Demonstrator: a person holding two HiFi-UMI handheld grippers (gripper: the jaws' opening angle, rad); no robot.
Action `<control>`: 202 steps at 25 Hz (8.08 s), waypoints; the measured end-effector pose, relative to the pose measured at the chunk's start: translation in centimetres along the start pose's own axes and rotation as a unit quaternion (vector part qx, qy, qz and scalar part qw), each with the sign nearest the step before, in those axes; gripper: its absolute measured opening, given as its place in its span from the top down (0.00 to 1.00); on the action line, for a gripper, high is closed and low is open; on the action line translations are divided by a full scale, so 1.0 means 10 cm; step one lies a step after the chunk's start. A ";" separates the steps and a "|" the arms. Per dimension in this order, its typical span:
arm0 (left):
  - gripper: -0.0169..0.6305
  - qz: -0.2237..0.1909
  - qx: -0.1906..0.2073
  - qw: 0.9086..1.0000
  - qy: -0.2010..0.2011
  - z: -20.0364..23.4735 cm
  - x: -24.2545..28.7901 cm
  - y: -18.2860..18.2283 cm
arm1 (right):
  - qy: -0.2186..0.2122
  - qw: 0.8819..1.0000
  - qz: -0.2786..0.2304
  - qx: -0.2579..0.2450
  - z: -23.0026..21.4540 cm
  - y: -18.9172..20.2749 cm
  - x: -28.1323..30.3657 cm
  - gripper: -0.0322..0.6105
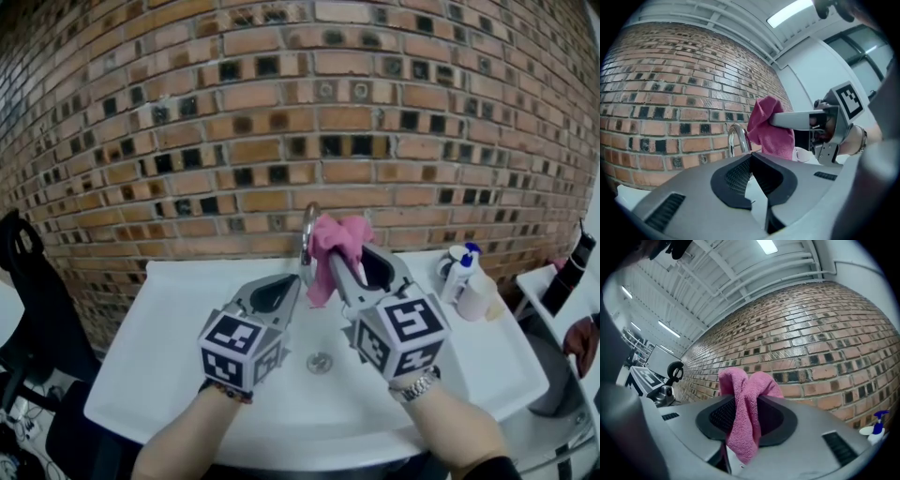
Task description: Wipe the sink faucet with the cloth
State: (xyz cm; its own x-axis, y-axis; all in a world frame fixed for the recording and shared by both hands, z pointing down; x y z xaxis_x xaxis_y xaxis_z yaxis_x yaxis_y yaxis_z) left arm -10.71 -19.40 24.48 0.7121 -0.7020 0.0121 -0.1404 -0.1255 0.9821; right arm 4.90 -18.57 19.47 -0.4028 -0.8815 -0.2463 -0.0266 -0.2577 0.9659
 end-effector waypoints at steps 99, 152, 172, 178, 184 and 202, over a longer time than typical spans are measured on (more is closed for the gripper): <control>0.97 0.029 -0.001 0.999 0.016 0.07 0.27 0.38 | 0.011 0.978 0.204 -0.030 -0.29 1.57 1.01 0.83; 0.97 0.031 -0.001 0.999 0.018 0.07 0.26 0.42 | 0.052 0.970 0.235 -0.043 -0.85 1.38 1.00 0.88; 0.97 0.008 -0.004 0.997 0.071 -0.01 0.07 0.11 | -0.054 0.976 0.193 -0.082 -0.32 0.77 0.37 0.88; 0.71 0.015 -0.006 0.989 0.148 -0.14 -0.14 0.06 | -0.112 0.968 0.195 -0.111 -0.11 0.69 0.10 0.88; 0.56 0.020 0.007 0.980 0.196 -0.13 -0.27 0.01 | -0.198 0.950 0.181 -0.159 0.05 0.62 -0.14 0.88; 0.70 0.041 -0.060 0.923 0.379 -0.35 -0.32 0.15 | -0.367 0.882 0.146 -0.258 0.51 0.63 -0.52 0.87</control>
State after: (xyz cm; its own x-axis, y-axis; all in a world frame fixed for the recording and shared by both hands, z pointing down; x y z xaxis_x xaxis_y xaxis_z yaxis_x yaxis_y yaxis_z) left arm -10.78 -14.84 26.55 0.9853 -0.0079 0.1709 -0.1707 0.0160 0.9852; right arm 2.12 -13.60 27.27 -0.8126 -0.4955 0.3069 0.5188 -0.3748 0.7684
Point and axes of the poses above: the fingertips, and each gripper's own axes: x forward along the fingers, z to its left, y out of its underside, the point moved 8 cm from there along -x, backward along the fingers, and after that the axes turned 10 degrees about y, right-handed, at the moved point
